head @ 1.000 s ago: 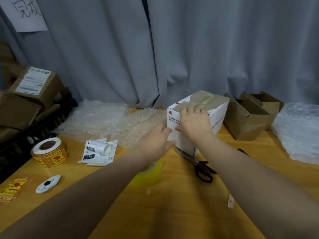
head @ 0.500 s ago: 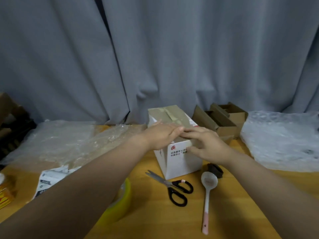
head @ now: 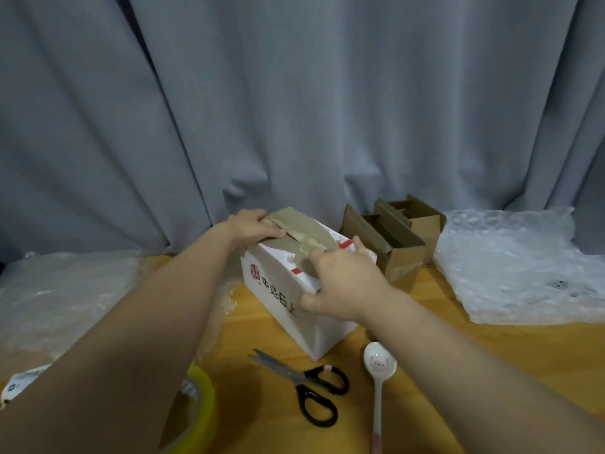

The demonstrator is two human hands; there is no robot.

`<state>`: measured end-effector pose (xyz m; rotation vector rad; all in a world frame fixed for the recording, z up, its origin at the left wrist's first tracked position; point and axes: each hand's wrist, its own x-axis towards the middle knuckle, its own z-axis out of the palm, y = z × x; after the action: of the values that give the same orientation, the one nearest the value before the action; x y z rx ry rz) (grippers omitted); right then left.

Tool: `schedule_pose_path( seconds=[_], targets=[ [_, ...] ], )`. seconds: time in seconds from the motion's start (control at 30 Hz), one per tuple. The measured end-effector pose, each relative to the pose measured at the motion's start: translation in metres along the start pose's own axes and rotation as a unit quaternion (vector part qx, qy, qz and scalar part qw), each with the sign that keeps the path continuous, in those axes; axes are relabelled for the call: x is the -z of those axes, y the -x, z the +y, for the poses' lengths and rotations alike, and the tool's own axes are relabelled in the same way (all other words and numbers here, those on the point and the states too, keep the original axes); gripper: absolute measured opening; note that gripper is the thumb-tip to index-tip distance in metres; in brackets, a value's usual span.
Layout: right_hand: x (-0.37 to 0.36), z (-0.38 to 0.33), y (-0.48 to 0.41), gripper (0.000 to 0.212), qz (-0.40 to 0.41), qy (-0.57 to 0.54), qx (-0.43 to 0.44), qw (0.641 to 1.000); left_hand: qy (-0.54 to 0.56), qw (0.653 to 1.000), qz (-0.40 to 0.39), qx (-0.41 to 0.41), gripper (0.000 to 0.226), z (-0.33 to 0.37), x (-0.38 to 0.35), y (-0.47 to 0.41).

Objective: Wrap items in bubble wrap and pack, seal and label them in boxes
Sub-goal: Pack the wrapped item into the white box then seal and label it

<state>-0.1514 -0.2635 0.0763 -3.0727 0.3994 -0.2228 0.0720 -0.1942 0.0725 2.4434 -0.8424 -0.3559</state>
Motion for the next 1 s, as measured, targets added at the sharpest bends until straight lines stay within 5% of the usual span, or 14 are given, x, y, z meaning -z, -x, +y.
schedule_pose_path(
  seconds=[0.1, 0.2, 0.37, 0.57, 0.7, 0.77, 0.87, 1.0],
  targets=[
    [-0.007, 0.036, 0.001, 0.053, -0.004, -0.131, -0.041, 0.99, 0.1, 0.994, 0.039, 0.014, 0.048, -0.015, 0.0, 0.015],
    [-0.017, 0.052, -0.005, 0.057, 0.012, -0.204, -0.053, 0.977, 0.201, 0.975, 0.092, 0.036, 0.029, -0.029, -0.007, 0.04],
    [-0.03, 0.05, -0.031, 0.032, 0.043, -0.186, -0.064, 0.98, 0.263, 0.949, 0.157, 0.072, 0.024, -0.033, -0.022, 0.075],
    [-0.032, 0.044, -0.031, 0.039, 0.068, -0.177, -0.088, 0.978, 0.33, 0.927, 0.102, 0.144, 0.05, -0.027, -0.025, 0.098],
    [-0.043, 0.013, -0.022, 0.048, 0.08, -0.019, -0.148, 0.985, 0.284, 0.949, 0.077, 0.117, 0.044, -0.014, -0.007, 0.13],
    [-0.051, -0.014, -0.012, 0.055, 0.128, 0.016, -0.109, 0.986, 0.212, 0.97, 0.116, 0.031, 0.046, -0.015, 0.006, 0.15],
    [-0.057, -0.069, 0.007, 0.044, 0.196, -0.072, 0.037, 0.977, 0.148, 0.974, 0.163, -0.045, 0.032, -0.034, 0.024, 0.191],
    [-0.07, -0.149, 0.036, 0.033, 0.074, -0.153, 0.167, 0.971, 0.14, 0.972, 0.168, -0.091, 0.016, -0.083, 0.03, 0.247]
  ],
)
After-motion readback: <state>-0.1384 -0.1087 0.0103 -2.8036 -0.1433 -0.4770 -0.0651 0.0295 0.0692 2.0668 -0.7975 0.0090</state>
